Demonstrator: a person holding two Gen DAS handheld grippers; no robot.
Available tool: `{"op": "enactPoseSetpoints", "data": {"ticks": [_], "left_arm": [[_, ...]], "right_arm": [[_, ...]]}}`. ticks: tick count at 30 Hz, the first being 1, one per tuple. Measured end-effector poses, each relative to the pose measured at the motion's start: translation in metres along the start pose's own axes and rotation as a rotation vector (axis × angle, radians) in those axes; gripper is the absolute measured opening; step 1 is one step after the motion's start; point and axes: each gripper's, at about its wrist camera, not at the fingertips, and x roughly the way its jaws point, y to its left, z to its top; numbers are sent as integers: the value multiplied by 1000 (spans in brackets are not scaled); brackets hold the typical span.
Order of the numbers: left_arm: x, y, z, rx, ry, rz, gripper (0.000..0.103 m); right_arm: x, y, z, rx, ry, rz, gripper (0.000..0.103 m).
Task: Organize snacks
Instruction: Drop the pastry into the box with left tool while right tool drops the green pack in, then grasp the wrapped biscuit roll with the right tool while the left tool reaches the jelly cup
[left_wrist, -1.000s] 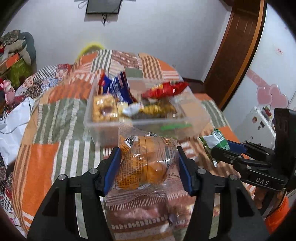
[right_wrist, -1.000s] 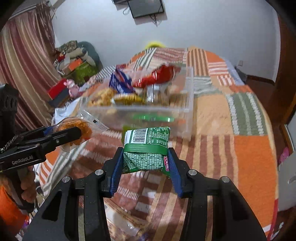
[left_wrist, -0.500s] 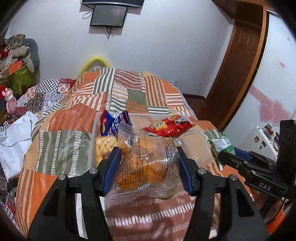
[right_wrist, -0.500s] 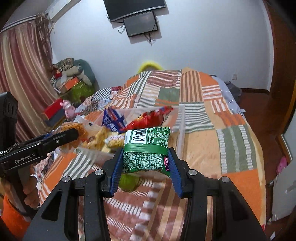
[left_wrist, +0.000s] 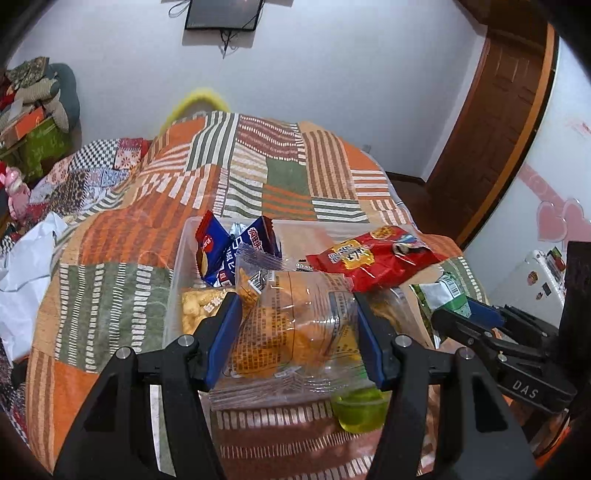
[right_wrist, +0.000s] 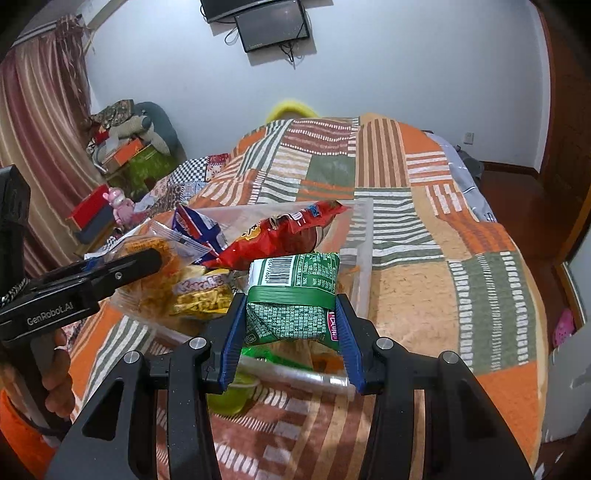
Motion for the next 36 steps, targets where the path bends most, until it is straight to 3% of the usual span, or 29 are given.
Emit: {"op": "enactPoseSetpoints", "data": {"ticks": [5, 11, 19, 27, 36], "left_arm": [[18, 7, 1, -31, 16, -5, 60], [19, 0, -1, 0, 1, 19, 60], [-5, -1, -4, -9, -3, 0, 65], [-56, -6, -19, 33, -37, 3, 70], [-105, -7, -65, 60, -10, 21, 81]], "right_arm": [[7, -3, 3, 3, 0, -10, 44], [7, 3, 3, -36, -4, -37, 46], [-14, 11, 1, -93, -41, -92, 68], [-54, 16, -16, -88, -42, -23, 72], [-77, 34, -67, -81, 47, 77, 77]]}}
